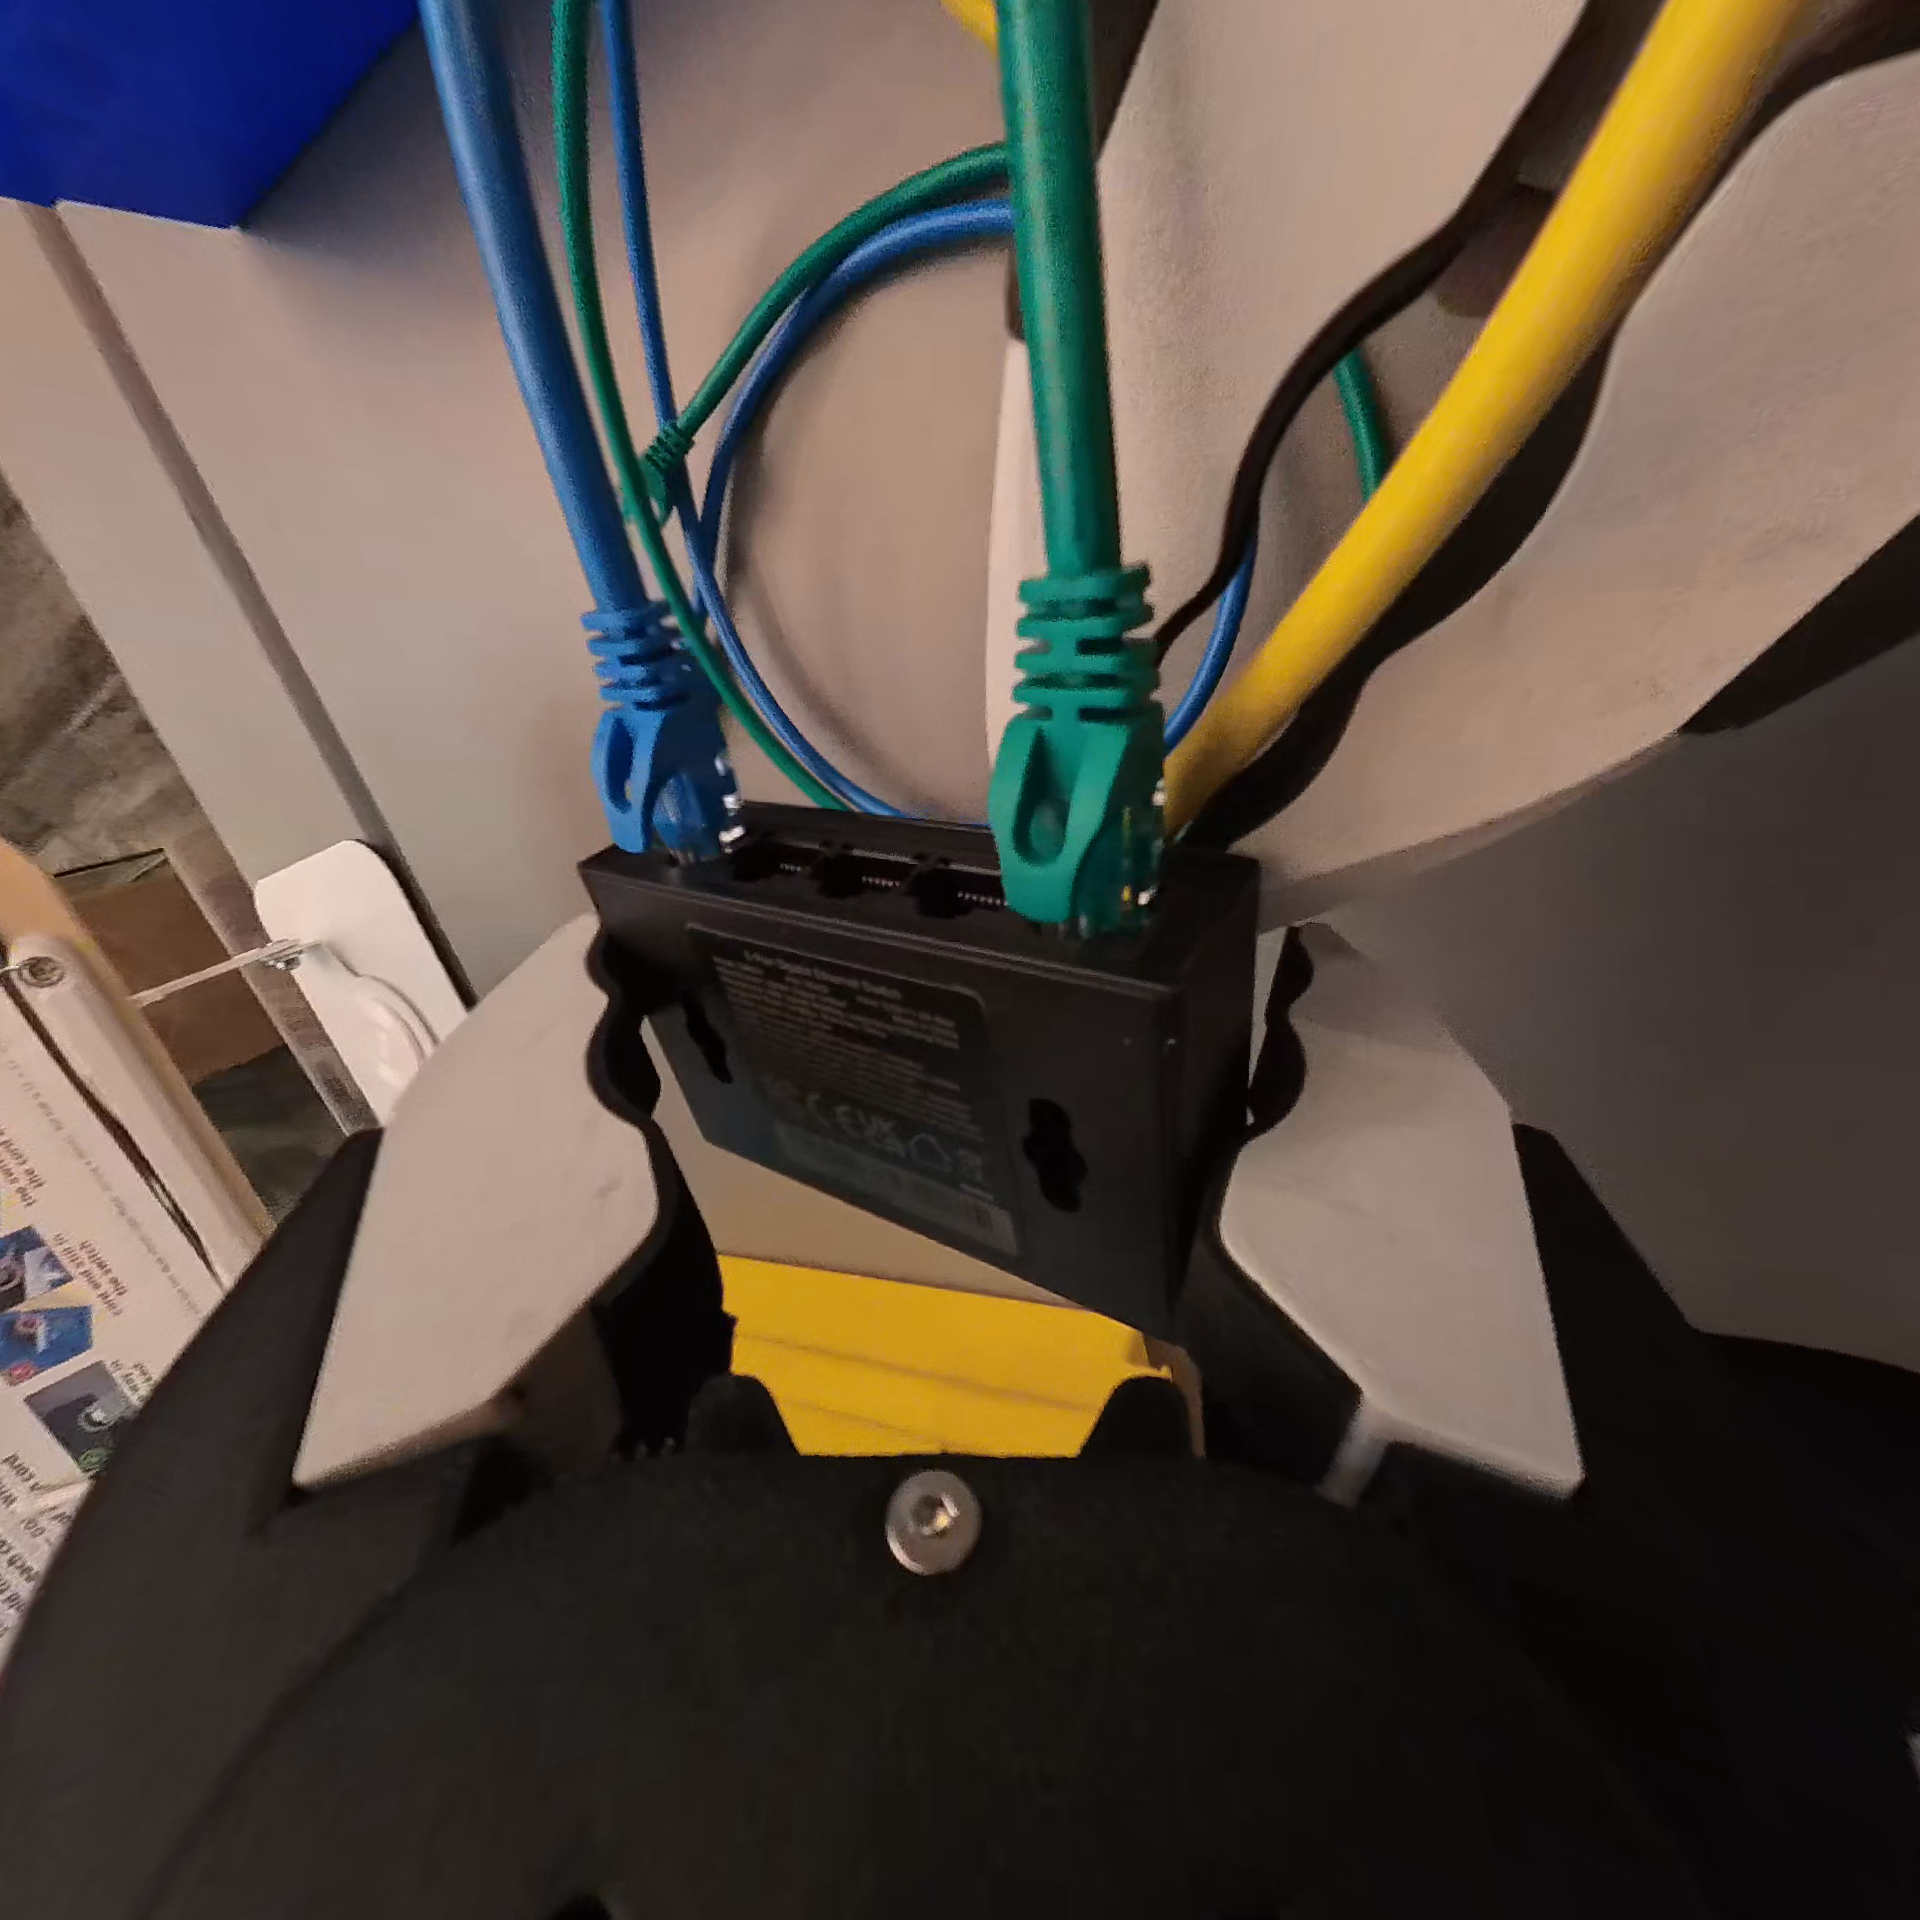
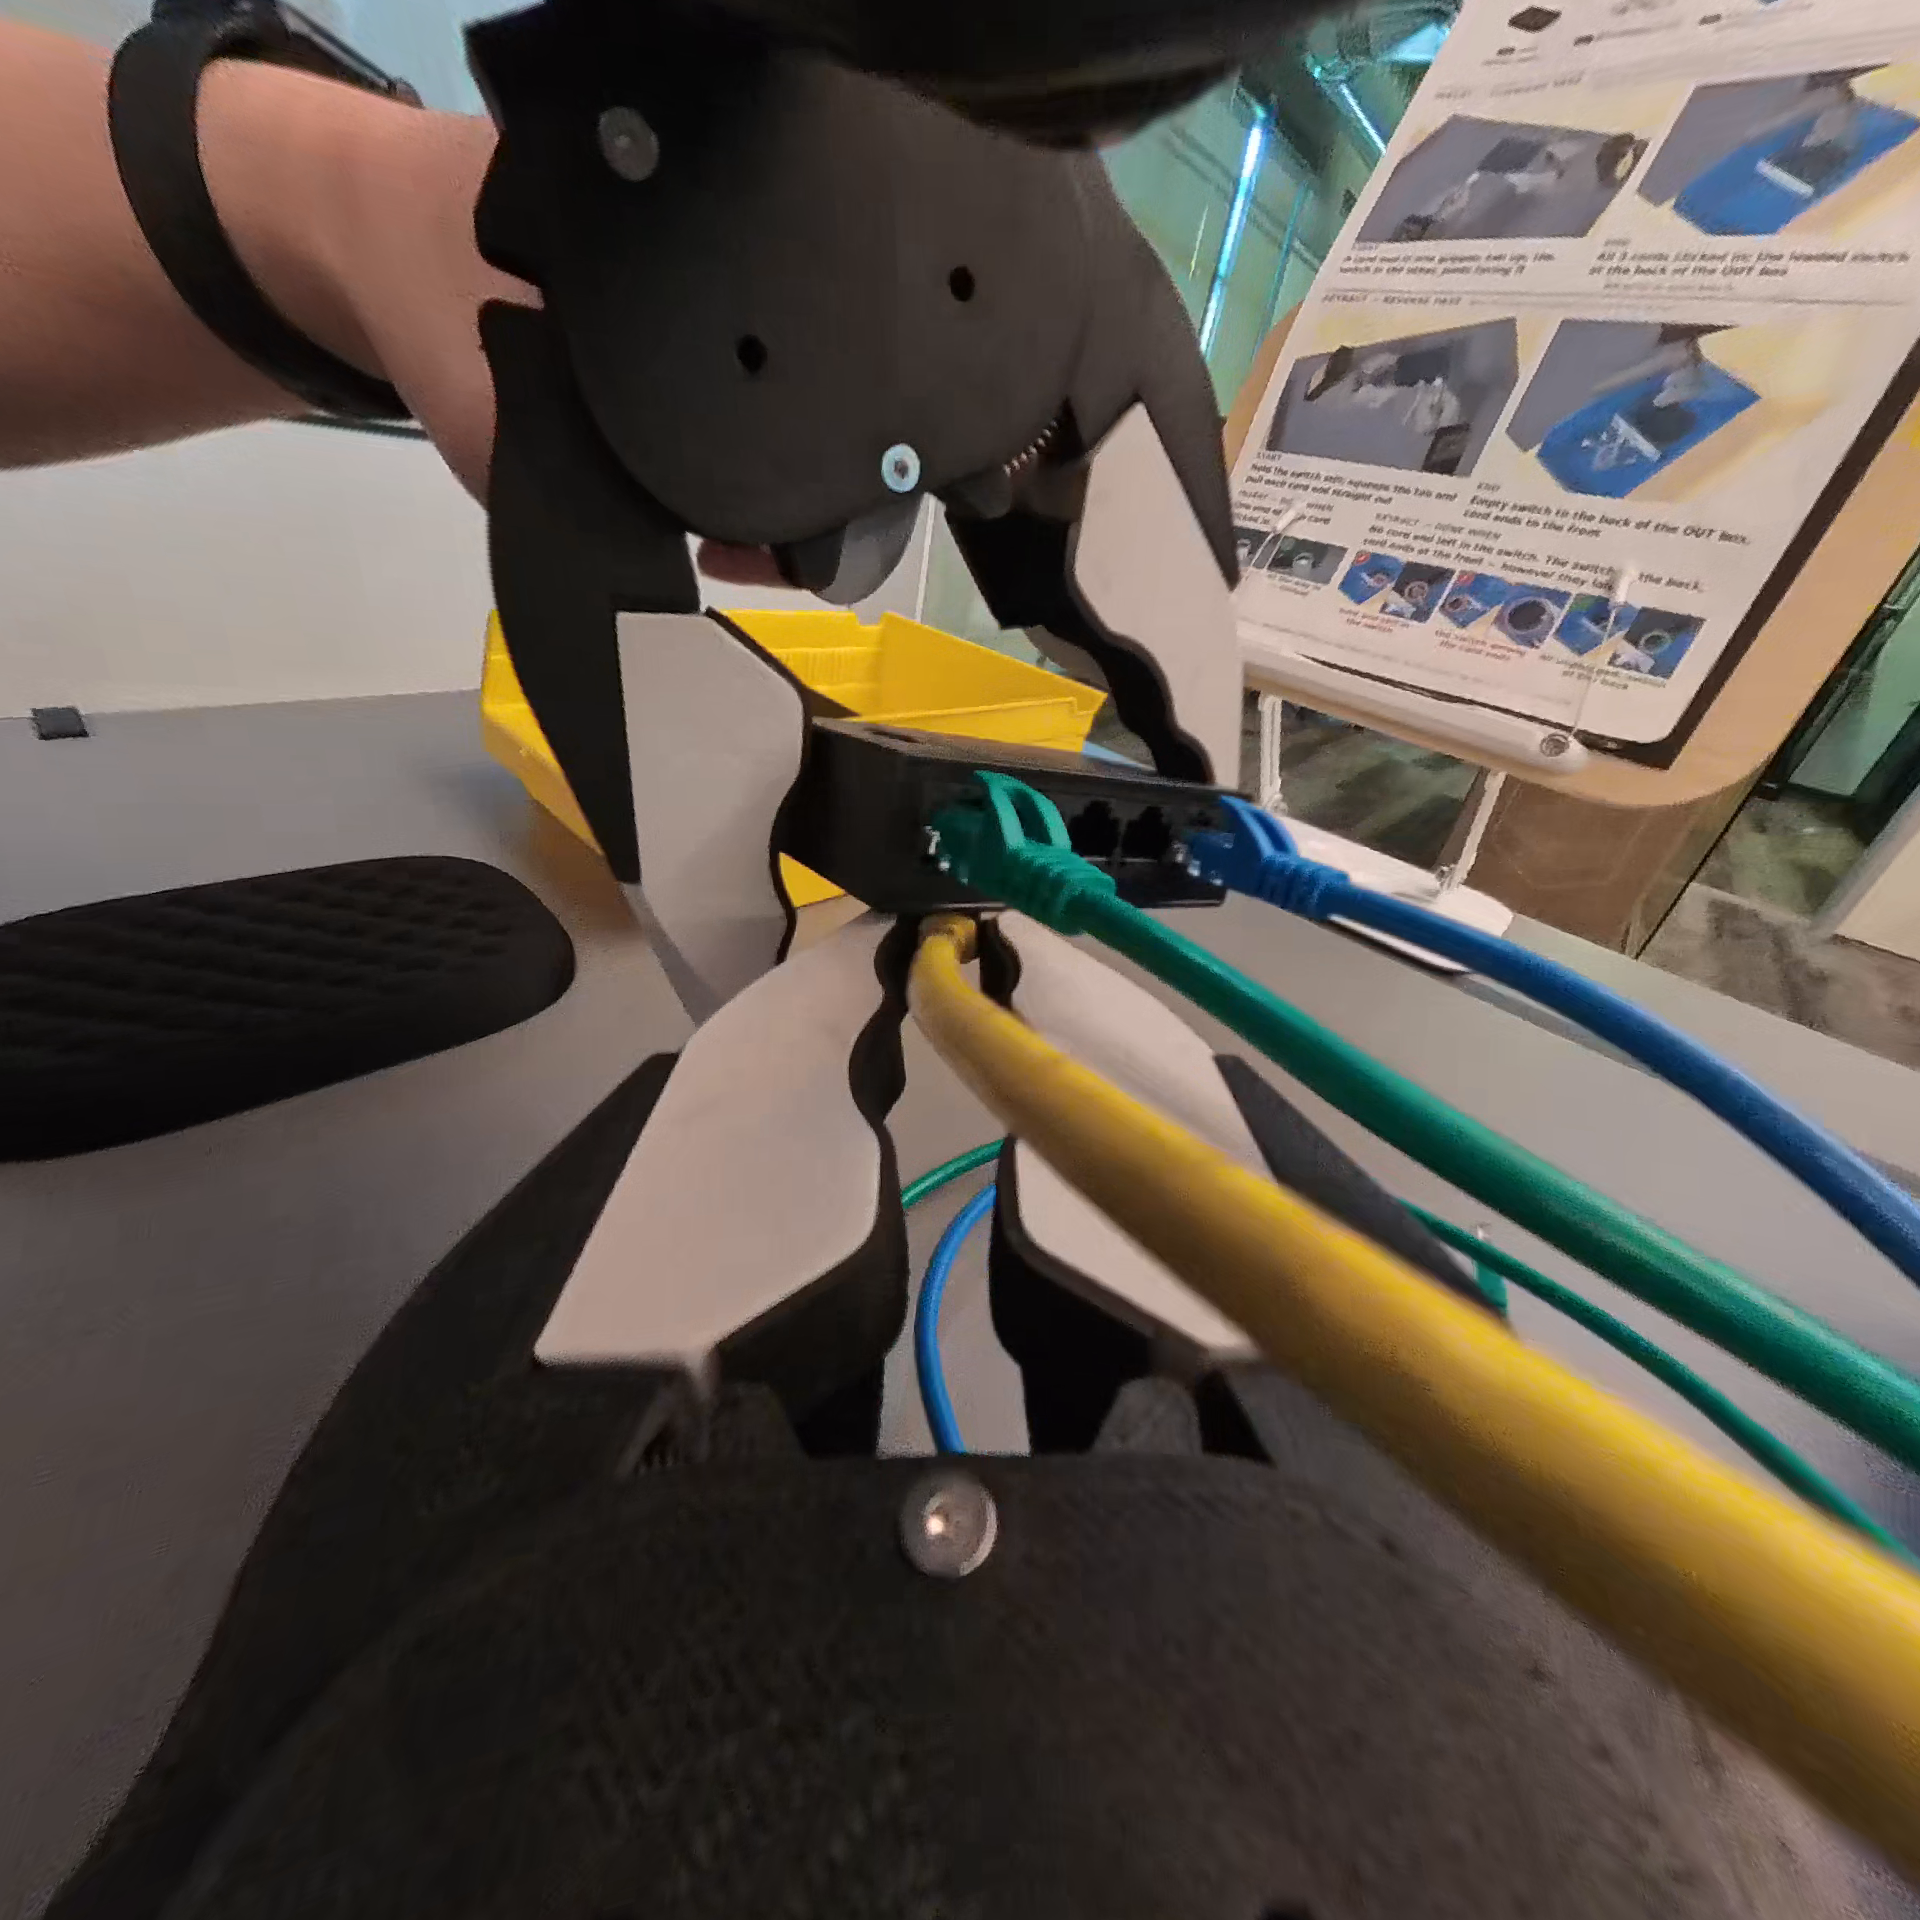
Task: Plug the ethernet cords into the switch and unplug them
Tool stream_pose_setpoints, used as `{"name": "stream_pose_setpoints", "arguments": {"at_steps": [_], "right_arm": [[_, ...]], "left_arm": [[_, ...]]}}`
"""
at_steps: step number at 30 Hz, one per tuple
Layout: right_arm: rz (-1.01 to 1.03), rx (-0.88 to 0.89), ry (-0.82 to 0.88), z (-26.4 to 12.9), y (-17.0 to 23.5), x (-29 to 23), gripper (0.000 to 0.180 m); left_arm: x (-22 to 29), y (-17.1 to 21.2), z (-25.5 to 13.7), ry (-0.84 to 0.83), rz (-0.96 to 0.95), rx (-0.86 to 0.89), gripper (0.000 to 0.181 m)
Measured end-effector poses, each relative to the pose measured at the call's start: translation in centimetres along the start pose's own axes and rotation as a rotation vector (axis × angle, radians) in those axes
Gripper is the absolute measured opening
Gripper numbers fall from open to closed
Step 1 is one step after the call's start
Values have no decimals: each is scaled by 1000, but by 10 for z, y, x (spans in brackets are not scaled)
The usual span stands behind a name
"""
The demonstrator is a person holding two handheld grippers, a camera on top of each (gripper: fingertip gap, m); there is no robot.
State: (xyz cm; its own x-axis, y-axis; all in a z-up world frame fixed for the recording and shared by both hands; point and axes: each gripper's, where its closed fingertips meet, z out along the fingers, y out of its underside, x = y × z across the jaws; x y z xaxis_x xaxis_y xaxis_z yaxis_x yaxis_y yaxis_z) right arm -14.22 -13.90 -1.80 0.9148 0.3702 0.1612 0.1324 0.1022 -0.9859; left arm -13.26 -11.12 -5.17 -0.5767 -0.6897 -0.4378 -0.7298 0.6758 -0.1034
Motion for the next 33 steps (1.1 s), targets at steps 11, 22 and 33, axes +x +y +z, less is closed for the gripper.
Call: {"name": "stream_pose_setpoints", "arguments": {"at_steps": [11,22,33], "right_arm": [[56,124,13,3,-22,-4,11],[2,-19,-33,0,1,-3,12],[-315,-141,61,-1,-2,1,12]], "left_arm": [[-16,1,-5,-238,109,-24,57],[-5,-2,13,-193,24,44,54],[-17,-7,7,-351,2,79,55]]}}
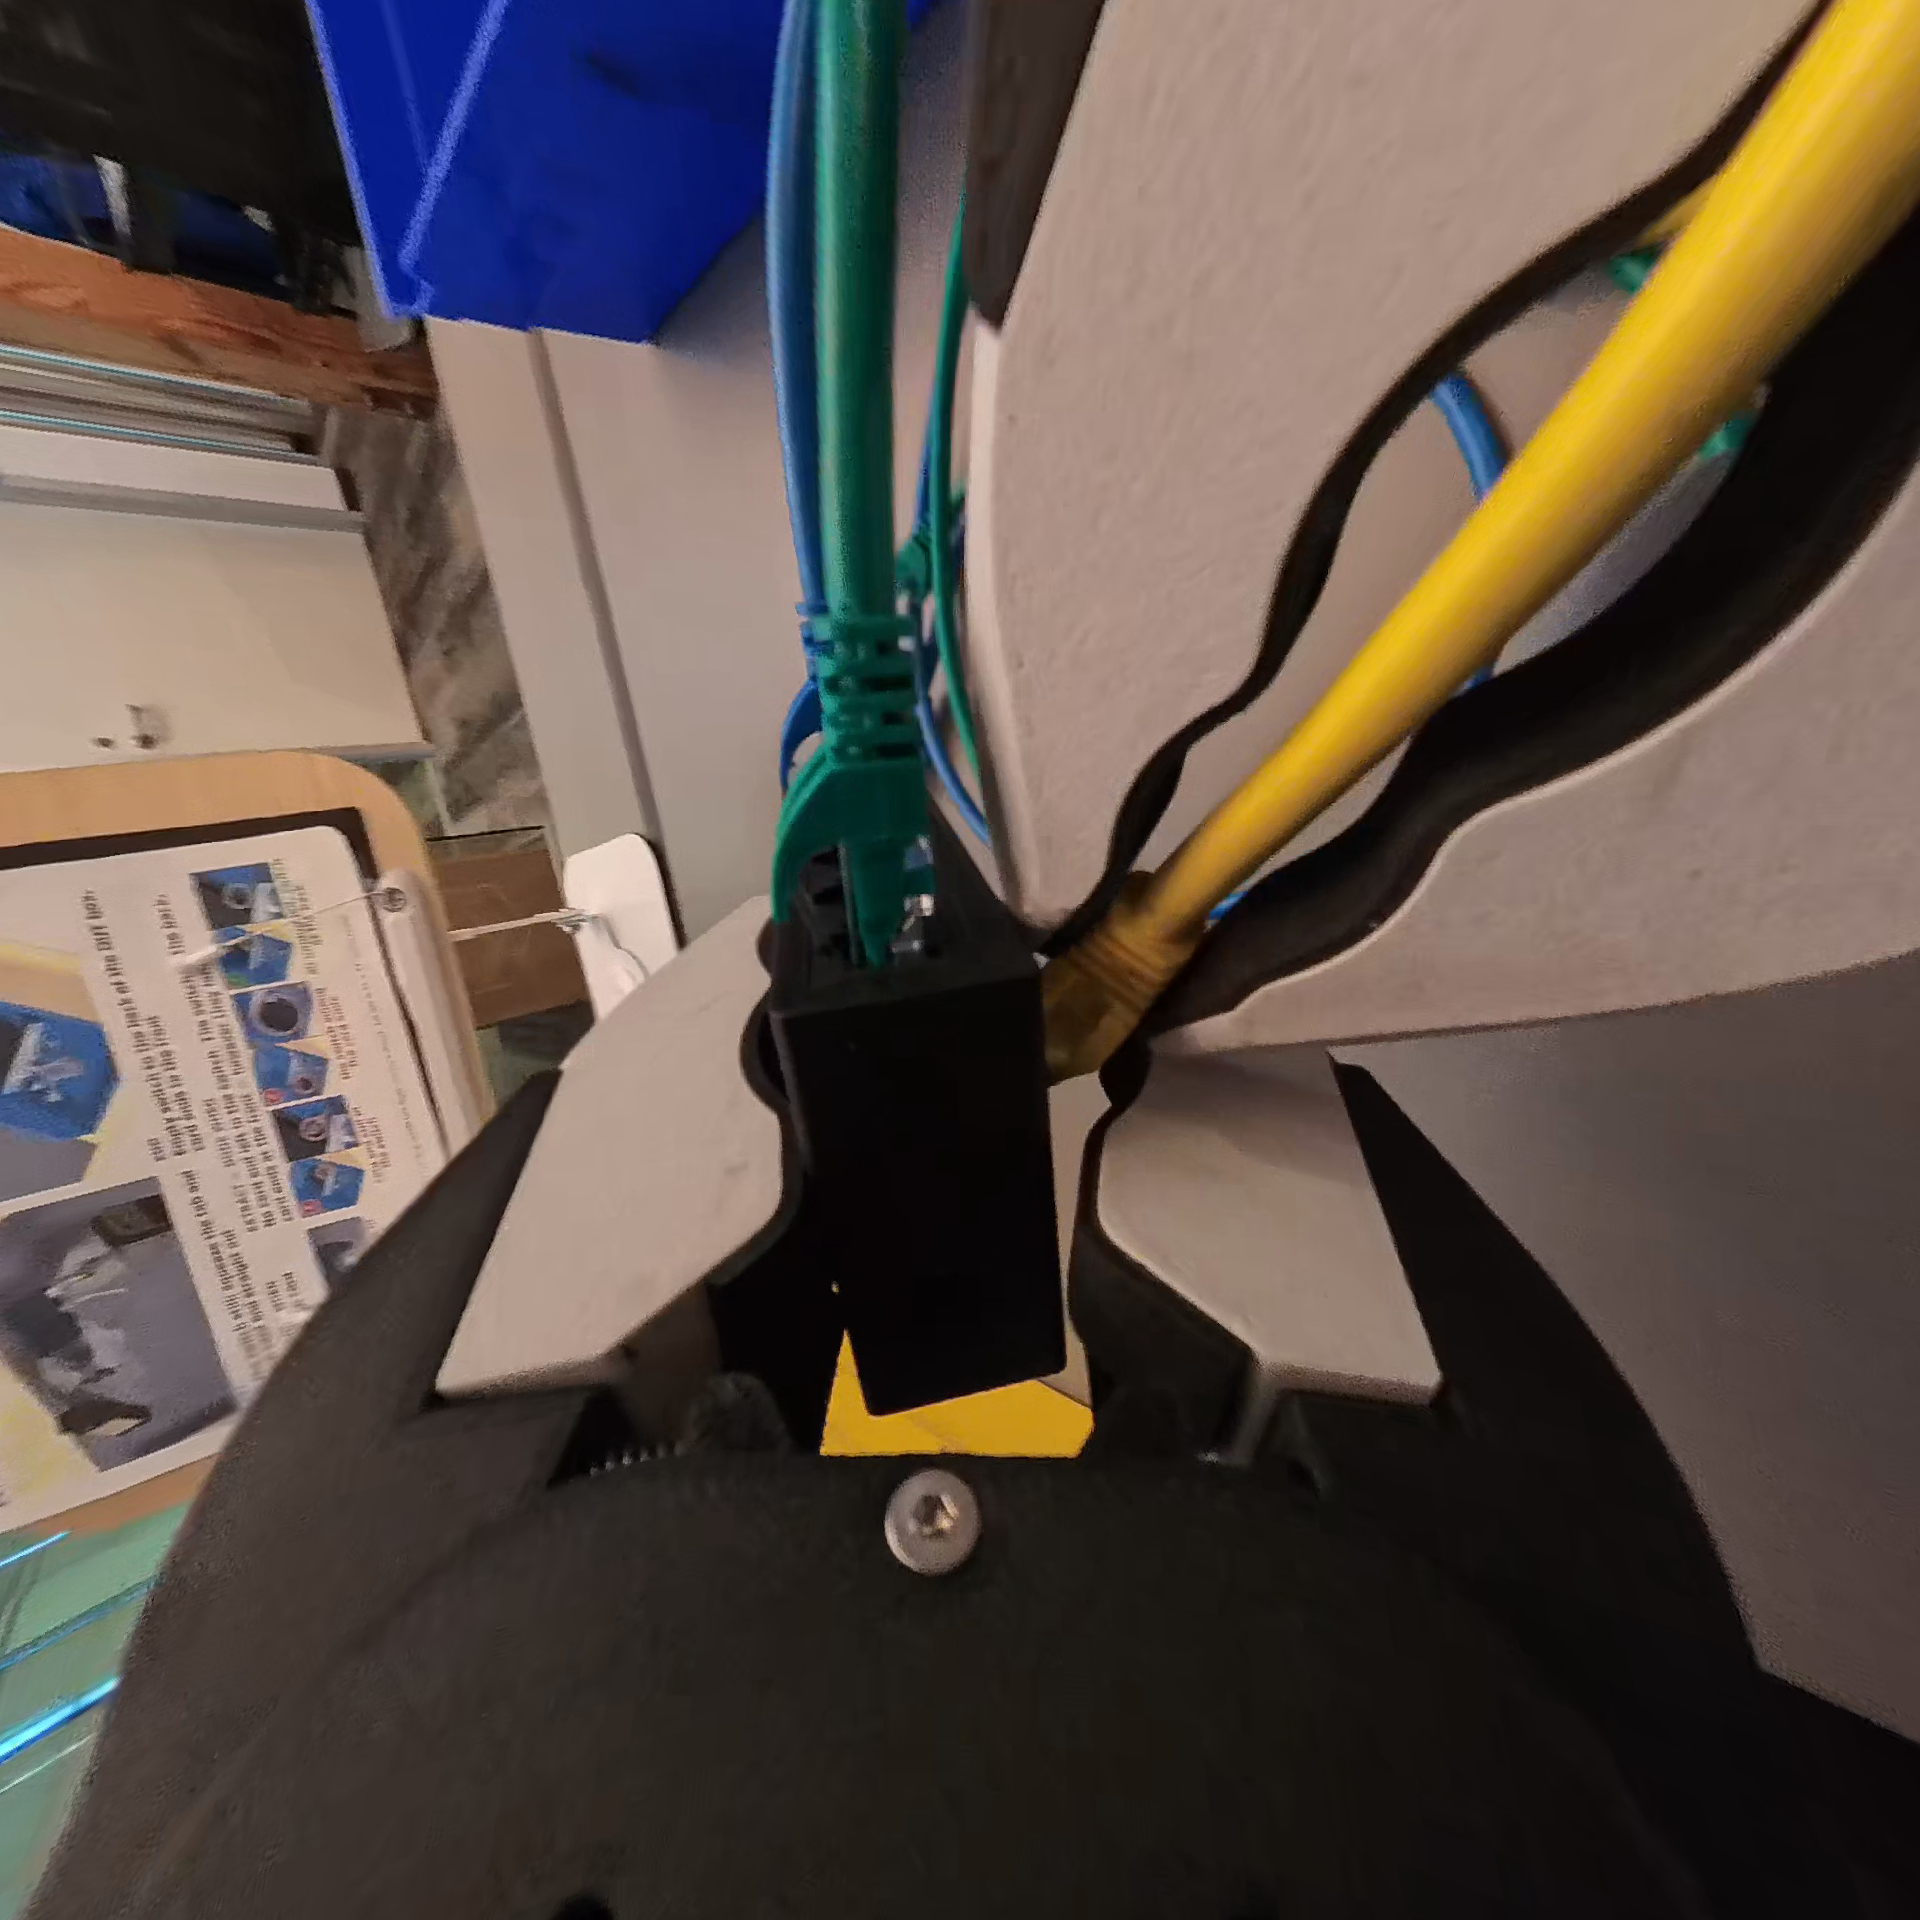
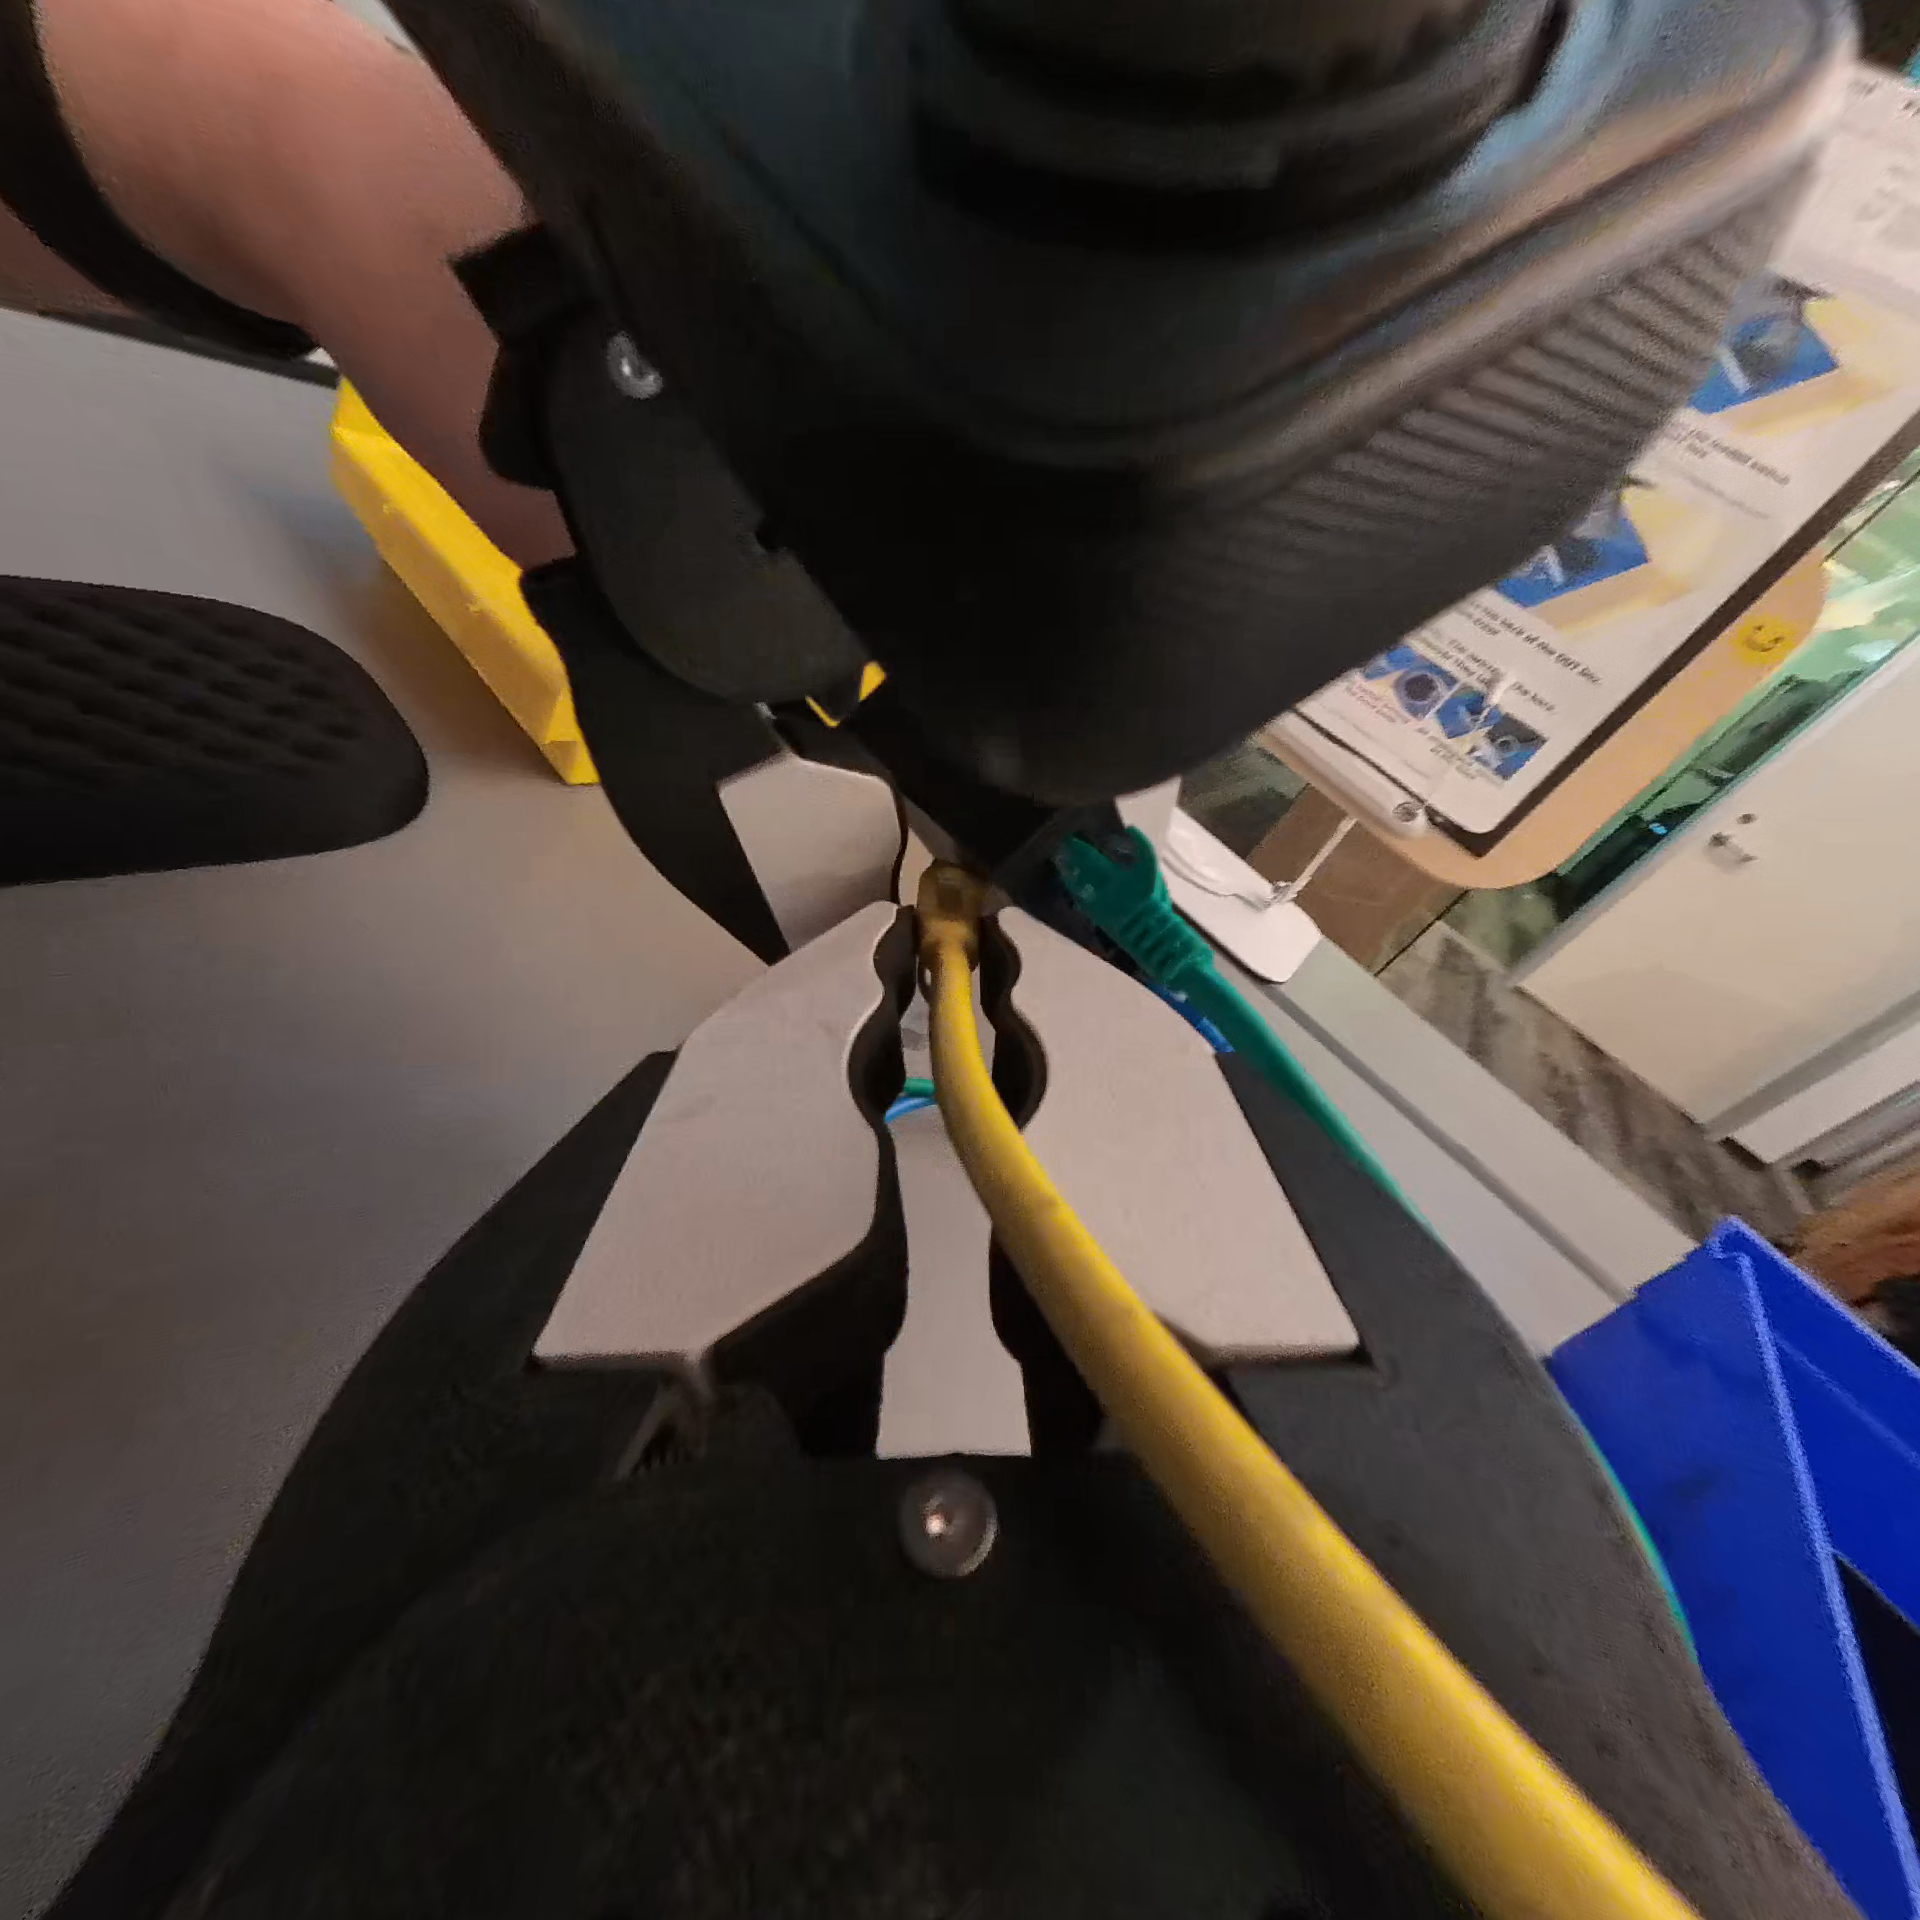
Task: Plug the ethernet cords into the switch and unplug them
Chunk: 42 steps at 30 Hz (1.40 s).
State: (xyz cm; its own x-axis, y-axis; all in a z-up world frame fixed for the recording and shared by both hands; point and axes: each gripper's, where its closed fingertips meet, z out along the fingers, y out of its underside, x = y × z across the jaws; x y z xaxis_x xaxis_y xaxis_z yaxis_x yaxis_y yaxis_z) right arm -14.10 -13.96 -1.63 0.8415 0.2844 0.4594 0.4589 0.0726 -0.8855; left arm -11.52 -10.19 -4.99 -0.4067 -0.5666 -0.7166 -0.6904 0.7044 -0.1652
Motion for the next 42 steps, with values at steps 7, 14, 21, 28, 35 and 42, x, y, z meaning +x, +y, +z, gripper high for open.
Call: {"name": "stream_pose_setpoints", "arguments": {"at_steps": [7,14,21,28,35,42], "right_arm": [[126,186,-97,-17,-15,3,12],[294,272,-114,-39,-8,34,12],[514,160,-104,-13,11,33,12],[798,205,-158,18,10,30,13],[912,540,-297,10,-24,38,13],[848,666,-122,-17,-24,65,13]], "left_arm": [[-3,-13,-20,-31,-51,120,52],[-15,-5,-34,-24,-181,183,49],[-24,-43,-63,-21,-294,403,48],[-25,-75,-72,-15,-265,484,47],[-37,-89,-89,-29,-299,592,47],[-42,-93,-91,-80,-328,643,48]]}}
